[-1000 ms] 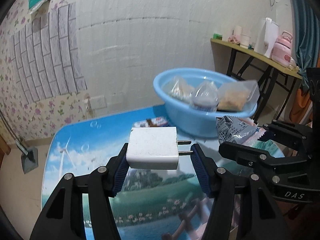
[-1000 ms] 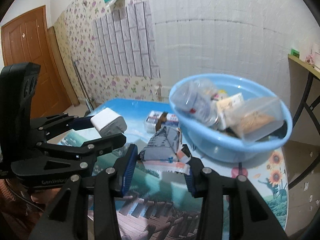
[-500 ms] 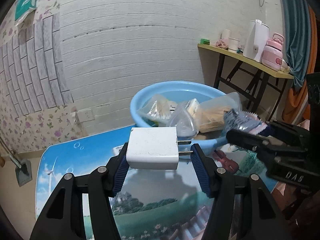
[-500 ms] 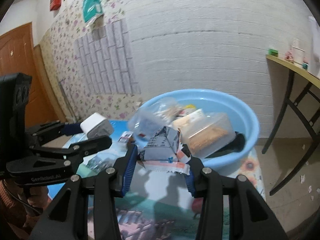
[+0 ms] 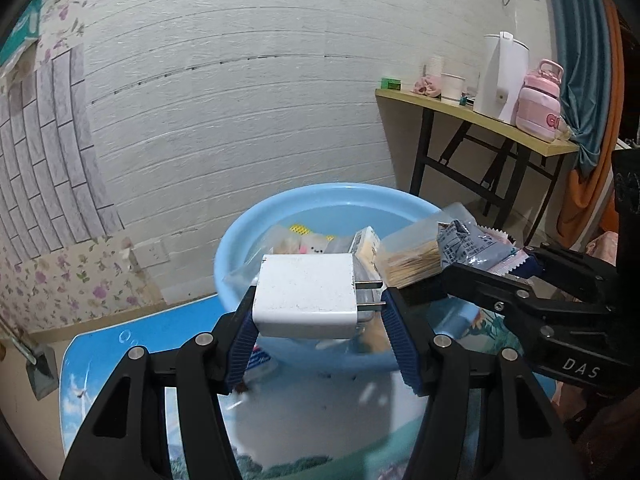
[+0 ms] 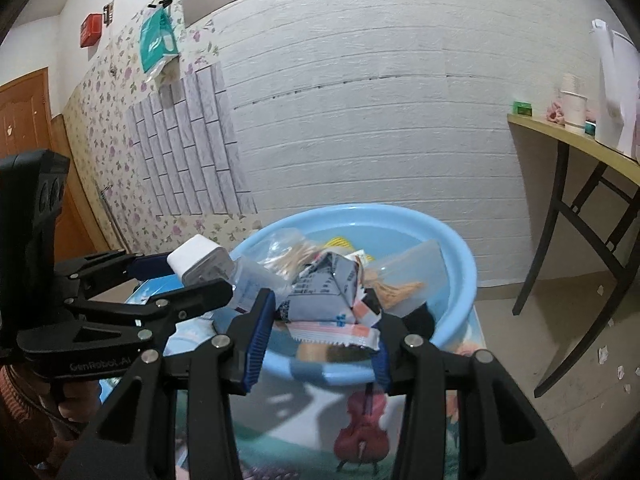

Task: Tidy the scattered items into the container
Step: 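Carry the charger and snack packet over the blue basin with both grippers, then open both grippers to drop the charger and snack packet into the basin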

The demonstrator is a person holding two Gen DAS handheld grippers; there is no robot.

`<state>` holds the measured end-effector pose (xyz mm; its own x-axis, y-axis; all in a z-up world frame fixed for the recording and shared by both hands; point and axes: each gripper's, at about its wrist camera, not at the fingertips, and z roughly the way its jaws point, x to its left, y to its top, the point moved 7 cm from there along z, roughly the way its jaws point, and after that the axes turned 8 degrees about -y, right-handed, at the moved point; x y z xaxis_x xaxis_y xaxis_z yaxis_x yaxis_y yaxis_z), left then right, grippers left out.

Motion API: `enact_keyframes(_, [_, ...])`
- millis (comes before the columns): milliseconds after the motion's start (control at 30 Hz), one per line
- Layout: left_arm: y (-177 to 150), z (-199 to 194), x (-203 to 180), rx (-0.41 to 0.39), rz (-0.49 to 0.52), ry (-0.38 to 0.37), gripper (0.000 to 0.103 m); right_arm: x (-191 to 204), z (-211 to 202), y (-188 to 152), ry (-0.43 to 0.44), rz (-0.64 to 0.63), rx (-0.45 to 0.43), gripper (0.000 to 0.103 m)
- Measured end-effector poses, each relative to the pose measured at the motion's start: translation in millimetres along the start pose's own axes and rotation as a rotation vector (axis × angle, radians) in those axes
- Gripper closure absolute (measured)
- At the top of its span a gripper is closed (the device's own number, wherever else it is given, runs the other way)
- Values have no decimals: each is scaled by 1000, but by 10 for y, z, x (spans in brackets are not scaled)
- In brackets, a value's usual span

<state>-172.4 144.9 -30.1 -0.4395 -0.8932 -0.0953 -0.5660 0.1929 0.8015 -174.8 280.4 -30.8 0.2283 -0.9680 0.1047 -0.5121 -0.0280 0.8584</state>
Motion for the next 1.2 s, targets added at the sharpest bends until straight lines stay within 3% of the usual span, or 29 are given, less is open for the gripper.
enact_keyframes(400, [157,309,38,7,-17,-16,43,-122,373,14,3,4,43,60])
enact_keyframes(600, [35,406,152,44,-41,0,30,-85,419,6,-13,-23,49,58])
enact_keyframes(767, [-50,358,197,51,-69,-14,28,-50,402,16,-17,-24,53,53])
enact_keyframes(1200, [-238,-16,330,10,-97,0,27,203,222,-46,-25,-69,62,52])
